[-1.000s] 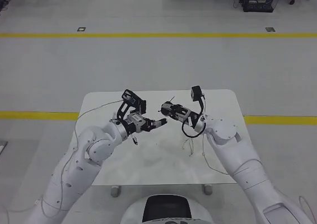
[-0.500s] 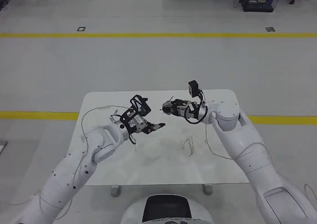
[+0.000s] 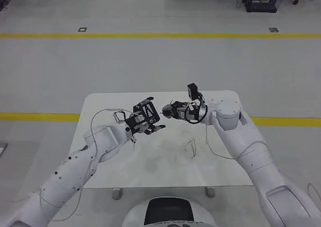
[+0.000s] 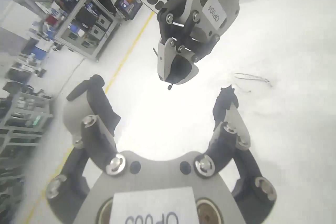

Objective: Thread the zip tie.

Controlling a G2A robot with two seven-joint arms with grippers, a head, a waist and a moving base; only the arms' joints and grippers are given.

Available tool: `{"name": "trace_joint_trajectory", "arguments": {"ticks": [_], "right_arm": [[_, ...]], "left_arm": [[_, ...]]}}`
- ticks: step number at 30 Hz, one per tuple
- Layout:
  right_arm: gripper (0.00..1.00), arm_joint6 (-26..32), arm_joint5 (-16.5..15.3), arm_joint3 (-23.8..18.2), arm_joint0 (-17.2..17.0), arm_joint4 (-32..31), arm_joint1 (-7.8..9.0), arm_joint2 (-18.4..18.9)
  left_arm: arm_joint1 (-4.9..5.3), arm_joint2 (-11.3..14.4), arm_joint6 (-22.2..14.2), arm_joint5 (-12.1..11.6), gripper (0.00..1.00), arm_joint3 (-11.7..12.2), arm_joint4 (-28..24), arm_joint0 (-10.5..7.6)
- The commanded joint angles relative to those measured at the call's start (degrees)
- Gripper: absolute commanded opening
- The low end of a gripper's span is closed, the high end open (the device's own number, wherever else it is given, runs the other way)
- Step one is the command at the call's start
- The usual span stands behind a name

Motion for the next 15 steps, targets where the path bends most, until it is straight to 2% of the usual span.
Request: {"name": "trace_joint_trajectory", "arguments": {"ticks": [1,5,7,10,11,13,15], "right_arm": [[0.00,0.0,-0.1,0.0,0.0,0.0,0.01,0.0],[0.00,-0.8,-0.1,-0.2,-0.5,-0.2,0.00,-0.1],[0.00,-1.4,0.3,-0.5,-0.7,-0.4,0.04,-0.3],[0.00,-1.3,1.2,-0.4,-0.4,-0.5,0.14,-0.4],[0.00,-1.0,1.7,-0.3,-0.2,-0.5,0.17,-0.5],[0.00,-0.7,1.6,-0.3,0.1,-0.8,0.21,-0.6],[0.00,-0.7,1.6,-0.3,0.1,-0.8,0.21,-0.6]], "left_arm": [[-0.04,-0.1,-0.1,0.0,1.00,0.0,-0.6,0.05],[-0.05,0.5,0.1,0.0,1.00,0.0,-0.7,0.33],[0.16,0.7,0.3,0.0,1.00,0.2,1.2,-0.20],[1.12,3.4,1.7,0.0,1.00,0.1,2.5,-1.63],[1.82,4.5,1.6,0.0,1.00,0.5,2.5,-2.94],[2.60,5.1,2.1,0.0,1.00,0.5,2.5,-4.29],[2.60,5.1,2.1,0.0,1.00,0.5,2.5,-4.29]]}}
